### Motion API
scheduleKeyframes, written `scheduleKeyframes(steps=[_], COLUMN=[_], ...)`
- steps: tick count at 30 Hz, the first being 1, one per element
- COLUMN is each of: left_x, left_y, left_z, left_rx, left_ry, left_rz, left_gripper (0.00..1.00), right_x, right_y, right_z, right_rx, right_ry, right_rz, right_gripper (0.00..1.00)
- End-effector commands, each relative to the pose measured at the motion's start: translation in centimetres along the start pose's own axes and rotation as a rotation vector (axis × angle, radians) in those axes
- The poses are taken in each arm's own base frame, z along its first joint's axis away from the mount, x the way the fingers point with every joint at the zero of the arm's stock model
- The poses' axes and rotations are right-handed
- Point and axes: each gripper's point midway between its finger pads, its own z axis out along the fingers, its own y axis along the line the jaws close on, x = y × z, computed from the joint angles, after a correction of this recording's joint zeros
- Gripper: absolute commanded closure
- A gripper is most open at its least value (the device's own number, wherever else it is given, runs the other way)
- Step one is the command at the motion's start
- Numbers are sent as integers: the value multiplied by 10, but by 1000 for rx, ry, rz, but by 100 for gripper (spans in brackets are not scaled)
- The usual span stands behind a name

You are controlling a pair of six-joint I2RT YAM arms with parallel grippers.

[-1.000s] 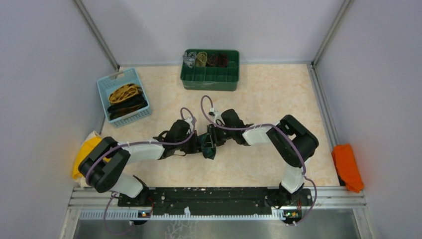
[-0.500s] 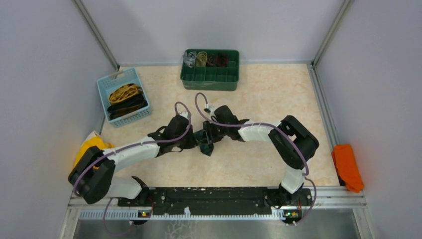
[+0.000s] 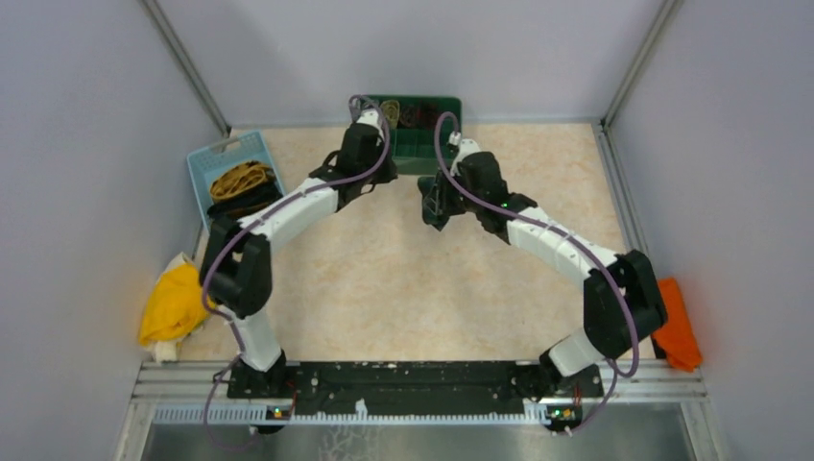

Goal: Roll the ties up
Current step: Move the storage box to the center of the board.

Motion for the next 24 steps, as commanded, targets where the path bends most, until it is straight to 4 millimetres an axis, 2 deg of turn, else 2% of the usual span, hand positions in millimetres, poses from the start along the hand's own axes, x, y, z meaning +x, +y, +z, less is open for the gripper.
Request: scheduleKeyframes(steps=[1, 3, 4, 7, 12, 15, 18, 21, 24], left_x=[-20, -32, -45, -50, -68, -72, -59, -35, -12], left_y=[10, 15, 13, 23, 37, 43, 50, 47, 36], left_z=[78, 109, 124, 161, 192, 204, 209, 201, 182], left_rx=[-37, -55, -54, -63, -77, -87, -96, -52, 30], left_ry=[0, -15, -41, -41, -130, -131, -78, -11, 47], left_rz=[99, 104, 103, 102, 129, 152, 159, 161, 155], left_gripper=[100, 100, 100, 100, 100, 100, 100, 100, 100], right_x=[-70, -81, -86, -97, -108, -111, -119, -132, -147], right_y=[-17, -22, -24, -33, -41, -46, -51, -53, -52], right_z=[-26, -28, -29, -30, -31, -29, -29, -26, -21], right_rx=[40, 42, 44, 53, 64, 86, 113, 135, 136], right_ry=[-177, -205, -216, -249, -275, -277, -290, -308, -331], right_rz=[-30, -30, -30, -33, -59, -62, -62, -67, -69], right_gripper=[100, 100, 100, 100, 100, 100, 100, 100, 100])
